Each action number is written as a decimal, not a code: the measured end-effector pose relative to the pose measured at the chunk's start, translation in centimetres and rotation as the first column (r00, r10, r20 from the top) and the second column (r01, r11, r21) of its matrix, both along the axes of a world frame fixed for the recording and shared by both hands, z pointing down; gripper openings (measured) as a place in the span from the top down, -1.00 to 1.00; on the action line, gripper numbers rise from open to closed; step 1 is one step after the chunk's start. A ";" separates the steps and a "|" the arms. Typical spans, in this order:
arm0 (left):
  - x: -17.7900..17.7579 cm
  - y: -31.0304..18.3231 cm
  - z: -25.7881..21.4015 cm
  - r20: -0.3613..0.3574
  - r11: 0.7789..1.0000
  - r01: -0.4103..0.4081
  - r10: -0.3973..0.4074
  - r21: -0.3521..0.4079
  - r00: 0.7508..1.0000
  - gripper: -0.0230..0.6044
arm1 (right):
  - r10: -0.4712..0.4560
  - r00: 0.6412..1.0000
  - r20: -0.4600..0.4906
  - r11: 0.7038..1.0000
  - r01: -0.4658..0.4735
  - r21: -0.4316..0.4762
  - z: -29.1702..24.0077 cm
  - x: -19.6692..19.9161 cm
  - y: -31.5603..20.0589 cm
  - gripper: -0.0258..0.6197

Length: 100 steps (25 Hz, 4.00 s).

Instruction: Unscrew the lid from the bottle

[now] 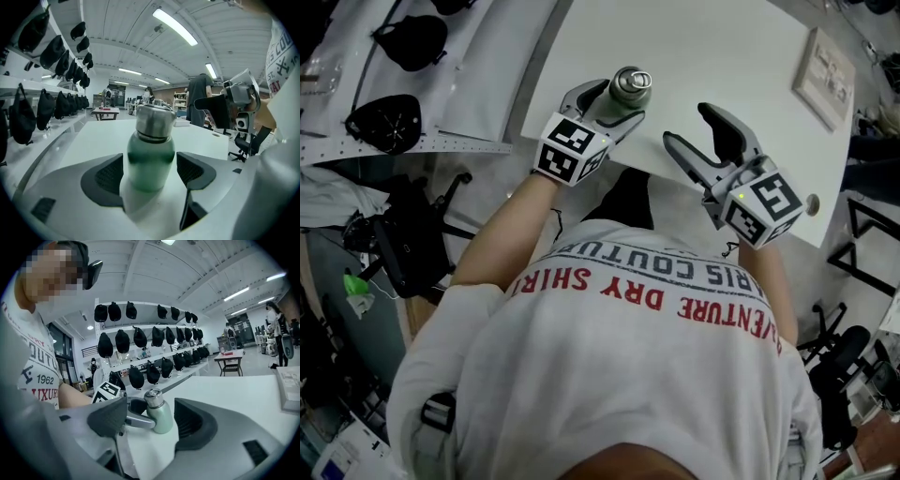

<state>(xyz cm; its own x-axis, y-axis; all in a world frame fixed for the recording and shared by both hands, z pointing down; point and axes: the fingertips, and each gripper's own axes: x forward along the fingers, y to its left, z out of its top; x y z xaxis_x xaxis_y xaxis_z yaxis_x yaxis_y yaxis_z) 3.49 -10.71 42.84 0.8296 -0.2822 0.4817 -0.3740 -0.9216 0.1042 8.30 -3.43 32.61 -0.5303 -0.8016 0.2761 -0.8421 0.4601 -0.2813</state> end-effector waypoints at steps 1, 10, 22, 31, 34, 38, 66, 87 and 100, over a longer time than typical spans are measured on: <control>0.0 -0.1 0.2 0.000 1.000 0.001 -0.001 -0.003 1.000 -0.20 | -0.013 1.000 -0.008 1.000 0.013 -0.002 0.1 -0.4 -0.2 0.00; 0.3 -0.2 0.4 -0.020 0.999 -0.032 0.032 -0.002 0.999 -0.19 | -0.074 0.995 -0.066 0.997 0.074 0.002 0.6 -2.0 -2.5 0.00; 0.3 -0.1 0.4 -0.036 0.999 -0.042 0.042 0.010 0.998 -0.18 | -0.118 0.987 -0.113 0.993 0.117 -0.012 2.9 -3.8 -5.9 0.00; 0.6 -0.2 0.2 -0.037 0.999 -0.040 0.040 0.014 0.998 -0.18 | -0.117 0.983 -0.141 0.993 0.119 0.003 3.4 -4.7 -7.8 0.01; 0.7 -0.1 0.2 -0.038 0.999 -0.041 0.042 0.014 0.998 -0.18 | -0.118 0.979 -0.165 0.993 0.121 0.011 3.6 -4.9 -7.9 0.06; 0.7 -0.1 0.3 -0.042 0.999 -0.039 0.040 0.018 0.998 -0.18 | -0.107 0.979 -0.175 0.993 0.113 0.021 3.7 -5.0 -8.2 0.15; 0.1 -0.4 0.2 -0.058 0.973 -0.232 0.231 -0.011 0.971 -0.17 | -0.309 0.924 -0.227 0.948 0.318 0.003 4.1 -5.3 -8.4 0.20; 0.0 -0.2 0.6 0.030 0.782 -0.623 0.623 -0.012 0.782 -0.17 | -0.667 0.719 -0.196 0.732 0.681 0.007 3.6 -6.1 -8.1 0.20; -0.1 -0.2 0.5 0.018 0.769 -0.639 0.640 -0.017 0.768 -0.17 | -0.671 0.727 -0.148 0.733 0.680 0.017 3.6 -6.4 -7.7 0.04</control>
<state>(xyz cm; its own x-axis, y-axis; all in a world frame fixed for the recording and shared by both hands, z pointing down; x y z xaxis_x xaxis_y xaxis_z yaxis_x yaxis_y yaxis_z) 3.39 -10.89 43.36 0.8059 0.3144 0.5016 0.2993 -0.9474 0.1129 1.90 -11.15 36.21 -0.9038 -0.2630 0.3376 -0.3262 0.9340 -0.1457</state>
